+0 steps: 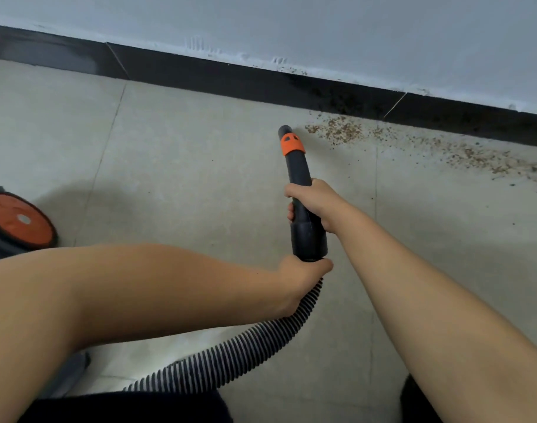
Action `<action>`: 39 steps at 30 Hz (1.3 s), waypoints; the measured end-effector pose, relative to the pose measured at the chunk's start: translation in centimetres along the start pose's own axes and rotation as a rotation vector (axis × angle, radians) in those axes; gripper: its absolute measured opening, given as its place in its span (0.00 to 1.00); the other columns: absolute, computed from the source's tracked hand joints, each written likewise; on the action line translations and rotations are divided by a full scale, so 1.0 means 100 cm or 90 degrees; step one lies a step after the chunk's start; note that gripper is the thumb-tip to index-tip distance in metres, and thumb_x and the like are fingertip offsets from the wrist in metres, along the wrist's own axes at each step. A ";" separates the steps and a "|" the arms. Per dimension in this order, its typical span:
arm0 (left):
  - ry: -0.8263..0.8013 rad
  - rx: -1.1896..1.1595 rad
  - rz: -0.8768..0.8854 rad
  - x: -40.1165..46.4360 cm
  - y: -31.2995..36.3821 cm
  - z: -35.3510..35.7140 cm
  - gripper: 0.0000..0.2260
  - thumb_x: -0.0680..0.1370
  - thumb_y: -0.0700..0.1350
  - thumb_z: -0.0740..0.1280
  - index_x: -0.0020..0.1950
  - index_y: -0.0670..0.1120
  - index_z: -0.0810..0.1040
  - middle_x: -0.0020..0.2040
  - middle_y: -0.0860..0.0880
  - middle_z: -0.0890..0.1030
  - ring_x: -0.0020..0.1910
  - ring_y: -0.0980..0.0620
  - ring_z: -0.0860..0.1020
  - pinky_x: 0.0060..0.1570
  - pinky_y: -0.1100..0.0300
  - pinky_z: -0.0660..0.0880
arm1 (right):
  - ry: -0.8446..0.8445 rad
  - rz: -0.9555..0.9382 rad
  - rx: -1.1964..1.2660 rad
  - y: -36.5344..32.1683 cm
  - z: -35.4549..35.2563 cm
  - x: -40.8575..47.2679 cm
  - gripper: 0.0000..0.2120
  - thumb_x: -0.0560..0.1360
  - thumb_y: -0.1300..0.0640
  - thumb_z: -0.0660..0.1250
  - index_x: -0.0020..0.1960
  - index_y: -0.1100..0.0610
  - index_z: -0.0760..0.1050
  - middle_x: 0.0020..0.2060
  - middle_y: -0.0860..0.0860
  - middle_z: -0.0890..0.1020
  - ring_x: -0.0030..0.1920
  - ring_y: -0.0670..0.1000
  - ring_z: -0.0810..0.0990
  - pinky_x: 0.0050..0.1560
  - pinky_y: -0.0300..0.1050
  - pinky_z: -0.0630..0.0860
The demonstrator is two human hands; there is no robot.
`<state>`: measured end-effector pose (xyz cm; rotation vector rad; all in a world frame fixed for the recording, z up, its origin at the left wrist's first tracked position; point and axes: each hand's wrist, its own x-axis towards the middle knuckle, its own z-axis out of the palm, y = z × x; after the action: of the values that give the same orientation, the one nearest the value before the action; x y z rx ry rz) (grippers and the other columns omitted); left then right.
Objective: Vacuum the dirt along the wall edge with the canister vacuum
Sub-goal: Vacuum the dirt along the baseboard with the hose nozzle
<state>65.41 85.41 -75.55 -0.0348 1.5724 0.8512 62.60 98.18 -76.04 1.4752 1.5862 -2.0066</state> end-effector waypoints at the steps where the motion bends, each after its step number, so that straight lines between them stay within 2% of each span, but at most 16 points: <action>1: -0.007 -0.009 -0.020 -0.003 0.002 0.003 0.07 0.75 0.46 0.69 0.46 0.45 0.73 0.40 0.44 0.76 0.37 0.47 0.76 0.40 0.56 0.74 | -0.001 0.005 0.013 0.004 -0.006 -0.004 0.06 0.72 0.63 0.65 0.45 0.59 0.68 0.26 0.54 0.76 0.25 0.52 0.76 0.32 0.44 0.77; 2: -0.022 -0.011 -0.032 -0.006 0.001 0.008 0.08 0.75 0.46 0.70 0.47 0.45 0.73 0.40 0.44 0.76 0.37 0.47 0.76 0.40 0.56 0.75 | -0.004 0.010 0.022 0.008 -0.011 -0.009 0.06 0.72 0.62 0.65 0.44 0.59 0.68 0.26 0.54 0.76 0.25 0.52 0.76 0.32 0.44 0.77; 5: -0.074 0.001 -0.060 -0.021 -0.007 0.026 0.09 0.76 0.47 0.69 0.48 0.45 0.72 0.38 0.45 0.77 0.31 0.50 0.77 0.30 0.62 0.76 | -0.017 0.024 0.046 0.023 -0.028 -0.024 0.07 0.72 0.62 0.66 0.46 0.59 0.68 0.25 0.52 0.77 0.24 0.52 0.77 0.31 0.43 0.78; 8: -0.115 0.018 -0.076 -0.032 -0.012 0.041 0.10 0.77 0.49 0.69 0.49 0.45 0.71 0.37 0.45 0.78 0.30 0.50 0.77 0.32 0.60 0.76 | -0.009 0.036 0.083 0.039 -0.045 -0.040 0.08 0.72 0.62 0.67 0.48 0.59 0.69 0.24 0.52 0.77 0.23 0.51 0.77 0.30 0.43 0.78; 14: -0.128 0.015 -0.029 -0.047 -0.021 0.084 0.08 0.77 0.45 0.68 0.46 0.45 0.70 0.36 0.46 0.73 0.28 0.52 0.74 0.23 0.66 0.73 | 0.021 0.067 0.117 0.061 -0.085 -0.067 0.05 0.72 0.61 0.67 0.44 0.58 0.70 0.24 0.52 0.77 0.23 0.50 0.76 0.30 0.40 0.77; 21: -0.153 0.037 -0.012 -0.051 -0.020 0.120 0.08 0.76 0.46 0.68 0.49 0.45 0.70 0.36 0.46 0.75 0.28 0.52 0.75 0.22 0.66 0.73 | 0.031 0.112 0.163 0.071 -0.124 -0.083 0.06 0.72 0.61 0.66 0.38 0.58 0.70 0.24 0.51 0.75 0.23 0.48 0.74 0.34 0.43 0.75; 26: -0.141 0.079 0.005 -0.047 -0.017 0.122 0.11 0.76 0.45 0.69 0.53 0.44 0.71 0.36 0.46 0.74 0.28 0.51 0.74 0.26 0.64 0.74 | 0.119 0.081 0.223 0.080 -0.134 -0.085 0.04 0.71 0.61 0.65 0.41 0.58 0.70 0.26 0.51 0.76 0.25 0.49 0.75 0.35 0.44 0.76; 28: -0.167 0.096 -0.001 -0.050 -0.016 0.123 0.09 0.76 0.47 0.68 0.51 0.45 0.71 0.37 0.46 0.74 0.29 0.52 0.74 0.27 0.64 0.74 | 0.134 0.085 0.220 0.084 -0.138 -0.088 0.04 0.70 0.61 0.66 0.41 0.58 0.71 0.26 0.51 0.76 0.25 0.49 0.76 0.36 0.44 0.76; 33: -0.229 0.083 -0.027 -0.066 -0.034 0.139 0.08 0.76 0.47 0.68 0.47 0.47 0.70 0.36 0.46 0.74 0.27 0.53 0.74 0.21 0.68 0.72 | 0.074 0.137 0.200 0.101 -0.145 -0.108 0.04 0.70 0.62 0.66 0.38 0.59 0.72 0.25 0.52 0.75 0.24 0.49 0.75 0.32 0.43 0.78; 36: -0.237 0.050 -0.026 -0.071 -0.042 0.147 0.08 0.76 0.45 0.68 0.49 0.45 0.70 0.35 0.47 0.73 0.24 0.55 0.74 0.21 0.67 0.71 | 0.036 0.155 0.187 0.104 -0.147 -0.116 0.03 0.71 0.62 0.67 0.42 0.59 0.72 0.26 0.52 0.76 0.24 0.50 0.75 0.30 0.43 0.78; 39: -0.207 0.053 -0.020 -0.069 -0.041 0.147 0.07 0.76 0.46 0.68 0.47 0.46 0.71 0.35 0.47 0.73 0.26 0.53 0.74 0.21 0.68 0.71 | 0.020 0.150 0.197 0.102 -0.145 -0.113 0.04 0.72 0.61 0.67 0.45 0.59 0.72 0.26 0.52 0.75 0.23 0.49 0.75 0.29 0.42 0.77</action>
<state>81.33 87.09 -70.68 0.1333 1.2959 0.7262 83.16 101.26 -72.77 1.7155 1.0845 -2.1663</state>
